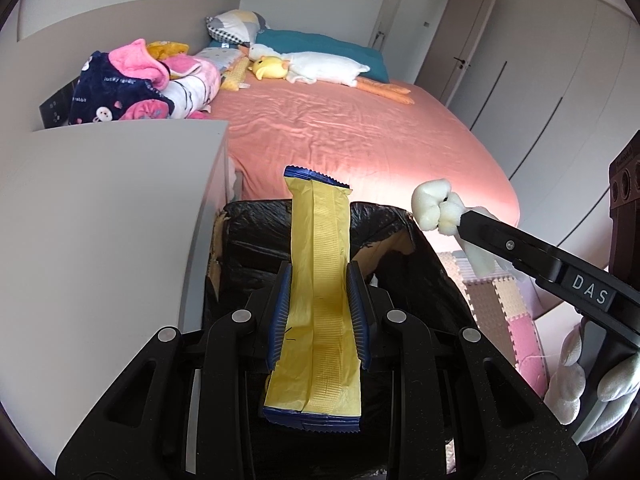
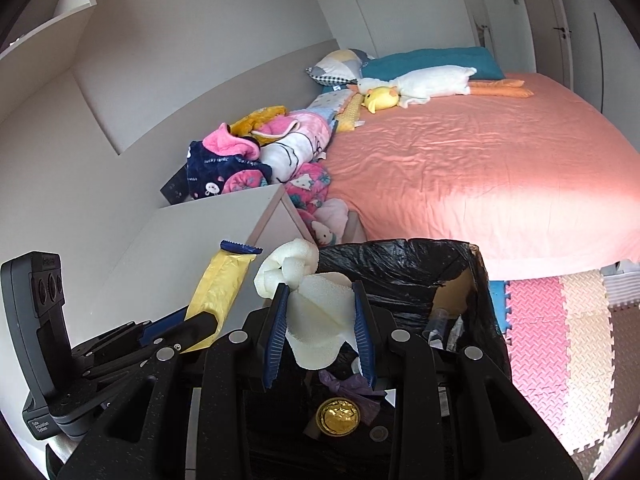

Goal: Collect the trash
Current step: 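Open both grippers to drop the wrapper and plush toy into the bin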

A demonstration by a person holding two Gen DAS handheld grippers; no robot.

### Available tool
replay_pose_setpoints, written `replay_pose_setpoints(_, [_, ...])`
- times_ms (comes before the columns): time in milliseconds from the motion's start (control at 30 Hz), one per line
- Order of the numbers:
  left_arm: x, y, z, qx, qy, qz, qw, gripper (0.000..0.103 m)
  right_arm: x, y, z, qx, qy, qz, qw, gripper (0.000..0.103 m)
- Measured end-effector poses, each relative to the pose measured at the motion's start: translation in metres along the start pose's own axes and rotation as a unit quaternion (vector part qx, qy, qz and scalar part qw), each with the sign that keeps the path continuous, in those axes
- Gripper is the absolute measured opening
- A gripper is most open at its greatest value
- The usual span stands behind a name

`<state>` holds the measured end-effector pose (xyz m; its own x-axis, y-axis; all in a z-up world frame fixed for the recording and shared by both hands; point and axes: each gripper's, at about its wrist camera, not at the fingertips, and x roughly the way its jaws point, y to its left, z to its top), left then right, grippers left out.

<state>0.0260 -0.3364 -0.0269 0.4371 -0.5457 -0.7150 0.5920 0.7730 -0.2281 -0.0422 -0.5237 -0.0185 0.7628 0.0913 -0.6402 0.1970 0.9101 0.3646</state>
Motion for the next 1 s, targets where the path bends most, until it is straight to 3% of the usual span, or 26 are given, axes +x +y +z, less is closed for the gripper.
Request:
replay_pose_setpoints(333, [0.01, 0.0, -0.003, 0.004, 0.011, 0.0, 0.9999, 0.031, 0.002, -0.006, 0.003, 0.01, 0.001, -0.016, 1.0, 0.035])
replay_pose_setpoints(367, [0.01, 0.0, -0.003, 0.005, 0.008, 0.001, 1.0, 0.043, 0.0, -0.006, 0.004, 0.007, -0.003, -0.019, 1.0, 0.042])
replay_pose_setpoints(400, [0.008, 0.001, -0.003, 0.004, 0.0, 0.002, 1.0, 0.069, -0.002, -0.005, 0.004, 0.006, -0.007, -0.027, 1.0, 0.048])
replay_pose_setpoints(467, [0.001, 0.002, -0.003, 0.0, -0.024, 0.018, 0.9995, 0.096, -0.007, -0.004, 0.004, 0.006, -0.022, -0.047, 0.999, 0.08])
replay_pose_setpoints(567, [-0.007, 0.004, -0.001, 0.002, -0.053, 0.029, 0.9982, 0.096, -0.013, -0.003, 0.005, 0.003, -0.039, -0.048, 0.998, 0.085])
replay_pose_setpoints(1000, [-0.017, 0.019, 0.004, -0.022, -0.06, 0.046, 0.9969, 0.096, -0.01, -0.002, 0.007, 0.004, -0.033, -0.041, 0.999, 0.085])
